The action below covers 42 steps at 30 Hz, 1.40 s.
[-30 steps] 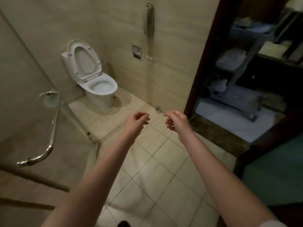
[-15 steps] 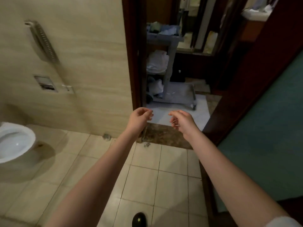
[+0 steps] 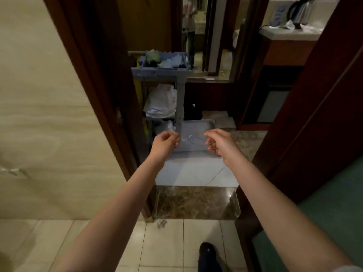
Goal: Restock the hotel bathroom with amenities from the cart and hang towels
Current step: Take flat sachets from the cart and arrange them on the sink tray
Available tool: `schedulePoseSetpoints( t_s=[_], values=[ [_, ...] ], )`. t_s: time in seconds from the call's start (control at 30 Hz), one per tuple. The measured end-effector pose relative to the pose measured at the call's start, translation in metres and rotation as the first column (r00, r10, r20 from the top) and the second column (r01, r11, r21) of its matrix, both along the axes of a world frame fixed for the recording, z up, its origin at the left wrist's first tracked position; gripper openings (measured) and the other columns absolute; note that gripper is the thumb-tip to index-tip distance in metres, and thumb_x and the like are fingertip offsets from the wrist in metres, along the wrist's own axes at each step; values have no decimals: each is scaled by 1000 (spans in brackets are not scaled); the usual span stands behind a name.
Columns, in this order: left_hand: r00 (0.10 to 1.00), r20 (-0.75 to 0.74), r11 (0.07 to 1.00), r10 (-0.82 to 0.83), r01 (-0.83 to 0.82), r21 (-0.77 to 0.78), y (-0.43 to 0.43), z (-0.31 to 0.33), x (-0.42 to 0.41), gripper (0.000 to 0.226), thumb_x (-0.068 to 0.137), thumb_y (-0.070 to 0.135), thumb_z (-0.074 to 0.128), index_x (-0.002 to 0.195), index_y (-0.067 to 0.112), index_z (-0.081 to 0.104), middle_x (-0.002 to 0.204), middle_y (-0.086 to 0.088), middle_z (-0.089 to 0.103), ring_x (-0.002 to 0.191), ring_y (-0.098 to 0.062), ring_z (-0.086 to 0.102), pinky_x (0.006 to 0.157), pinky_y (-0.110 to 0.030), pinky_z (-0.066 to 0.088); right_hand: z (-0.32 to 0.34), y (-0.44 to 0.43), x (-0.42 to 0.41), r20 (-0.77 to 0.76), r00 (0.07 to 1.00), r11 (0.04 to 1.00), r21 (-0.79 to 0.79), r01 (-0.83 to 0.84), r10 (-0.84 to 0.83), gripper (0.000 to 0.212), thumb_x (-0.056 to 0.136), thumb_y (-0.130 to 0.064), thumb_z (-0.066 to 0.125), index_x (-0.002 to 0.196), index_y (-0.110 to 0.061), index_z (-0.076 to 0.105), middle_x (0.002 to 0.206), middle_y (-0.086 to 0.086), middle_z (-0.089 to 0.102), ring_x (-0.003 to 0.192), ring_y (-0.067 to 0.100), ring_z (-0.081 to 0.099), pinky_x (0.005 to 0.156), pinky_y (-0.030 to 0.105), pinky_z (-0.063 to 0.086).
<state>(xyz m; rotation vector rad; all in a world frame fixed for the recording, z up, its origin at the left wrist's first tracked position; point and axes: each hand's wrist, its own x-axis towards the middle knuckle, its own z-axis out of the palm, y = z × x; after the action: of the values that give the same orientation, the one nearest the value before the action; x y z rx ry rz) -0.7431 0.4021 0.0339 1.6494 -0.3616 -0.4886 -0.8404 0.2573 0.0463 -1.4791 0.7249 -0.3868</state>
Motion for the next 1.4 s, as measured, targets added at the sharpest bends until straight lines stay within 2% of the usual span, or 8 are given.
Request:
schedulePoseSetpoints(
  t_s=[0.2,0.43,0.67,0.87,1.13,1.2,1.3,1.4],
  values=[
    [998,-3,998,70,-70,6,-115,14,104,21,95,17,52,75,16,58,72,0,58,66,-10,54,53,-17,40,8,-120,113,-32,994,993,-46,-105,104,16,91,-18,57,75,-16,55,61,3,55,39,7,47,42,19,34],
    [980,-22,980,198,-199,-25,-204,31,234,11,94,15,52,98,8,60,85,-2,63,76,-10,58,63,-19,42,25,-212,255,-21,981,981,-28,-191,191,14,90,-17,59,77,-15,58,61,2,56,44,10,47,45,20,36],
    [960,-18,957,281,-281,-76,-278,29,401,14,94,18,52,83,19,61,84,2,64,81,-13,60,67,-24,44,23,-283,425,-31,969,967,-65,-247,245,13,91,-18,57,81,-12,59,63,2,57,48,11,49,46,20,37],
    [944,-24,944,328,-328,-41,-342,42,542,12,94,18,52,91,13,62,77,0,60,72,-11,54,60,-20,40,39,-339,564,-34,968,967,-52,-251,249,15,92,-19,58,78,-13,59,64,1,57,53,13,50,53,23,41],
    [935,-7,935,354,-354,32,-386,34,671,11,93,17,55,89,12,64,82,-4,65,75,-18,61,68,-31,51,31,-397,699,-66,946,944,-73,-322,318,12,92,-17,57,83,-8,58,67,5,56,53,14,50,55,25,41],
    [921,-2,920,389,-388,56,-393,30,700,13,93,19,55,83,16,64,82,-5,65,72,-16,58,62,-27,48,23,-411,732,-89,928,927,-72,-368,361,12,92,-17,57,84,-9,58,69,5,57,54,14,52,53,23,43],
    [907,13,902,421,-420,93,-407,24,743,17,93,21,55,78,19,62,83,-6,65,79,-21,57,72,-33,47,14,-434,784,-123,897,898,-67,-434,424,13,92,-20,57,84,-9,58,71,4,59,56,15,54,52,24,45],
    [903,34,890,429,-429,155,-419,21,780,14,93,22,55,83,16,62,82,-4,65,79,-20,58,72,-30,47,6,-452,831,-156,881,885,-66,-460,446,15,93,-20,56,90,-7,59,75,5,60,59,17,54,56,27,45]
  ],
)
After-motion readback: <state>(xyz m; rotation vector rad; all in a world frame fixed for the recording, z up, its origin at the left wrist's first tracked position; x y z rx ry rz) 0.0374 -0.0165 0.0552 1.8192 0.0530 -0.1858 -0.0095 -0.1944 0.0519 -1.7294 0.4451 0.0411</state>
